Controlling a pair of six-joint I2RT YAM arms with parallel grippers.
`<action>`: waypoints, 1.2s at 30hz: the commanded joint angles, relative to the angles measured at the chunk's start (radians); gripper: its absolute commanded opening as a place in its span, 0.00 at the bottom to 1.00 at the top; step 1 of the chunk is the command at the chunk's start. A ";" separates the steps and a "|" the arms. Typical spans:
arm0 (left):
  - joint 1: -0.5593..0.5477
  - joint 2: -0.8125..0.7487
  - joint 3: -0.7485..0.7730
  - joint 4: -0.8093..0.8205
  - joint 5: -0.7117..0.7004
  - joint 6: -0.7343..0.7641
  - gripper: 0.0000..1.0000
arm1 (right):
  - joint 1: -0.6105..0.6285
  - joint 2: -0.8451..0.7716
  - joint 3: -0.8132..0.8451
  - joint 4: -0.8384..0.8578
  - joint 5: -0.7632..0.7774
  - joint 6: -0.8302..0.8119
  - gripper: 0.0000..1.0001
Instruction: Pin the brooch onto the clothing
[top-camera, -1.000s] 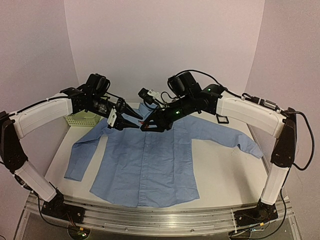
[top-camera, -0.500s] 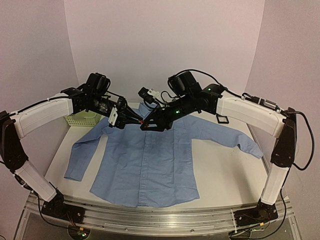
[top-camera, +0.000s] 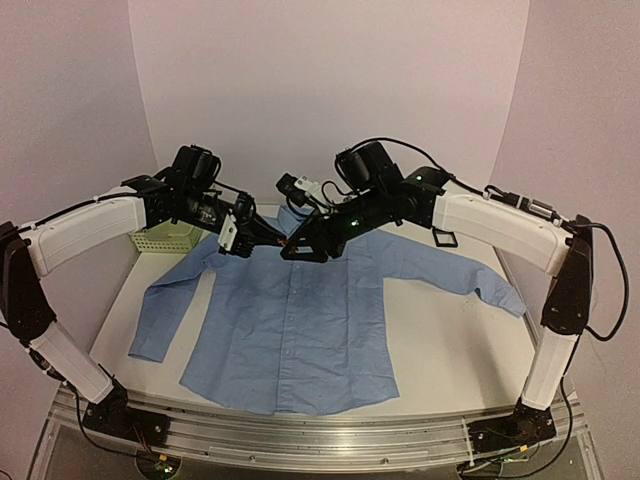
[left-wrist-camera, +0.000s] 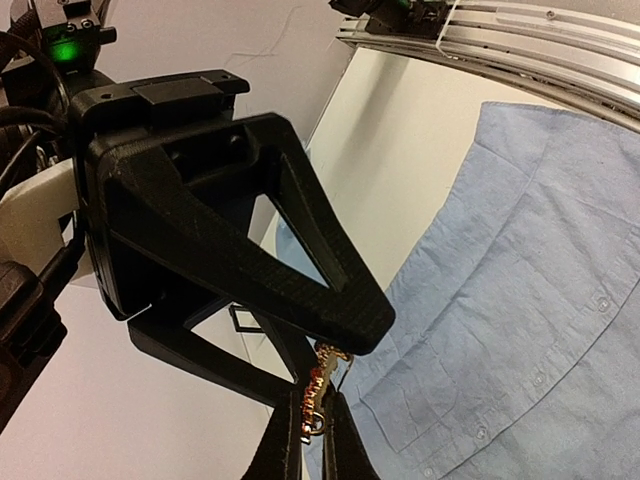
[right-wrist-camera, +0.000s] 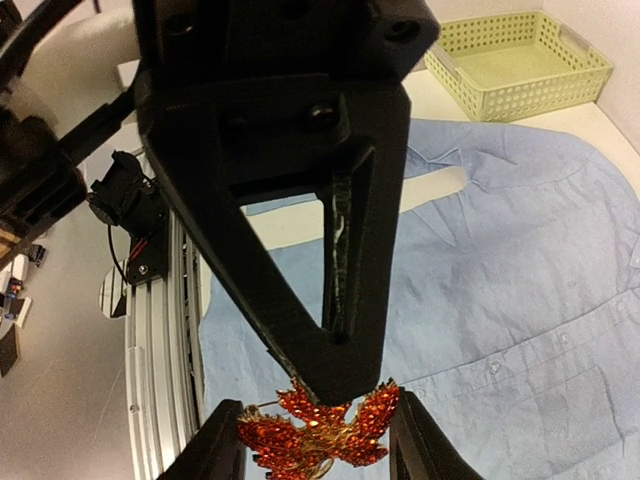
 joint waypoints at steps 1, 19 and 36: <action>-0.004 -0.030 -0.001 -0.079 -0.095 -0.037 0.00 | 0.009 0.003 0.035 0.033 0.042 0.019 0.63; -0.004 0.200 0.280 -0.675 -0.428 -0.921 0.00 | 0.034 -0.051 -0.137 0.180 0.211 0.352 0.83; -0.004 0.218 0.312 -0.745 -0.325 -1.070 0.00 | 0.068 0.001 -0.374 0.569 0.017 0.434 0.51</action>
